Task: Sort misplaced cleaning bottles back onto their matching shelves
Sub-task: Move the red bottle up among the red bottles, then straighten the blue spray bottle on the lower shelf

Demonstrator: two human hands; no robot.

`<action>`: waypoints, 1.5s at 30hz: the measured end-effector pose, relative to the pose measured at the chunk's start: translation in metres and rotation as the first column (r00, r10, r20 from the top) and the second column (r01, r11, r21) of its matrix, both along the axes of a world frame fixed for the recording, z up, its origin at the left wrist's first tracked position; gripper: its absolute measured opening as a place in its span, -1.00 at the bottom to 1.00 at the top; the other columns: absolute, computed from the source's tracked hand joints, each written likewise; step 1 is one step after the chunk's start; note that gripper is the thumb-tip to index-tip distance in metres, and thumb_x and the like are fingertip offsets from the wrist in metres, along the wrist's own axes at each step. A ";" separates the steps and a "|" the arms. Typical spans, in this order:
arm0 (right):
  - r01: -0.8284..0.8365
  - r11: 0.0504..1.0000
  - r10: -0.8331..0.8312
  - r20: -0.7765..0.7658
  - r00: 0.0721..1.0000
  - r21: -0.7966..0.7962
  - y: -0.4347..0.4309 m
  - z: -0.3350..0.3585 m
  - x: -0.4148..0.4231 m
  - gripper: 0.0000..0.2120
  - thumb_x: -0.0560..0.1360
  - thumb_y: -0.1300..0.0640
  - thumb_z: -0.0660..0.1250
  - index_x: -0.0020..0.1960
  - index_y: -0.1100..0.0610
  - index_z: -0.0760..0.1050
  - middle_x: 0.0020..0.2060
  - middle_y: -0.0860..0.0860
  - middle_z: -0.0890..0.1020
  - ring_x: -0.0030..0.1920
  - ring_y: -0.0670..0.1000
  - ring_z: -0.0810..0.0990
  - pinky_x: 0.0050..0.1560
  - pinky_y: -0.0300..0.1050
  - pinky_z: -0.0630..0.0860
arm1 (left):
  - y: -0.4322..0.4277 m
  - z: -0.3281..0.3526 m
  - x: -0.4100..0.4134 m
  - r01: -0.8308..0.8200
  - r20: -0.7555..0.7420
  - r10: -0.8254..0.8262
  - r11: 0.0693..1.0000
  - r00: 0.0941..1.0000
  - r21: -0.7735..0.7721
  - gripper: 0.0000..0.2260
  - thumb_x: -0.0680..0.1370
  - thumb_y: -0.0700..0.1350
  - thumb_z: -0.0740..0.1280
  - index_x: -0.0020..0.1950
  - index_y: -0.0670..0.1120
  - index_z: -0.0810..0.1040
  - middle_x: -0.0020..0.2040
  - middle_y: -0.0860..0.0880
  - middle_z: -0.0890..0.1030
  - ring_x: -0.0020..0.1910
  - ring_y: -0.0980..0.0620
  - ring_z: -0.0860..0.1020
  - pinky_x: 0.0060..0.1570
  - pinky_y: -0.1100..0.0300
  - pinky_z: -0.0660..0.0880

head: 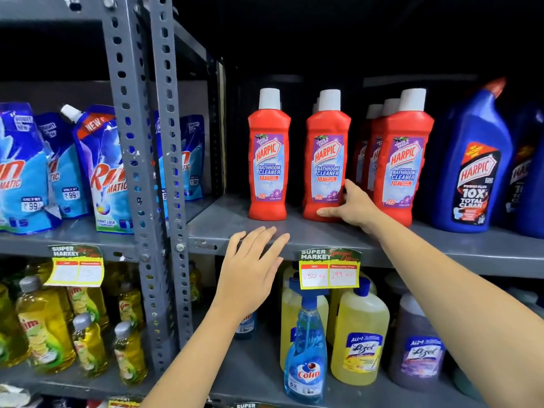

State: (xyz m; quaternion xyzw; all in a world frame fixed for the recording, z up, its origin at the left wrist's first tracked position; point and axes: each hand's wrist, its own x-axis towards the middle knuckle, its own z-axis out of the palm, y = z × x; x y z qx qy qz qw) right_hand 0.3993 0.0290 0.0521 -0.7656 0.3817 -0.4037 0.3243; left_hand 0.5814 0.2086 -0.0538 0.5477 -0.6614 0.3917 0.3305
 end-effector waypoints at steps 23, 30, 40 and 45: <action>-0.133 0.983 0.126 0.061 0.990 0.130 -0.001 -0.005 0.000 -0.34 0.39 0.29 0.50 0.39 0.21 0.24 0.31 0.13 0.51 0.22 0.03 0.51 0.25 -0.08 0.44 | -0.002 -0.002 0.000 0.012 -0.024 -0.012 1.000 1.000 0.009 -0.66 0.61 -0.12 0.23 0.39 -0.09 0.46 0.29 -0.12 0.53 0.30 -0.11 0.44 0.30 -0.10 0.30; -0.119 0.987 0.117 0.031 0.993 0.110 -0.002 -0.007 0.000 -0.34 0.41 0.23 0.50 0.39 0.17 0.24 0.31 0.09 0.50 0.18 -0.02 0.50 0.25 -0.10 0.43 | -0.002 -0.003 0.000 0.017 -0.041 -0.016 0.999 0.999 0.034 -0.65 0.62 -0.10 0.20 0.40 -0.08 0.44 0.32 -0.10 0.51 0.35 -0.10 0.40 0.35 -0.08 0.23; 0.329 0.914 -0.137 0.583 0.801 -0.238 0.089 -0.035 -0.053 -0.79 0.48 0.18 0.42 0.10 0.14 0.53 -0.09 0.08 0.65 -0.13 -0.03 0.62 -0.04 -0.17 0.54 | 0.029 -0.039 -0.003 0.033 -0.154 -0.016 0.993 0.988 0.111 -0.56 0.64 -0.04 0.14 0.51 -0.11 0.27 0.55 -0.13 0.18 0.54 -0.10 0.06 0.48 -0.14 -0.04; 0.209 0.961 -0.081 0.533 0.842 -0.184 0.145 -0.152 -0.052 -0.72 0.48 0.37 0.36 -0.11 -0.02 0.50 -0.33 0.06 0.58 -0.32 -0.06 0.52 -0.26 -0.25 0.48 | 0.050 -0.139 0.022 -0.037 -0.159 0.117 0.900 0.980 0.435 -0.57 0.66 0.03 0.04 0.52 -0.04 0.25 0.58 -0.05 0.11 0.55 -0.04 0.04 0.44 -0.17 0.12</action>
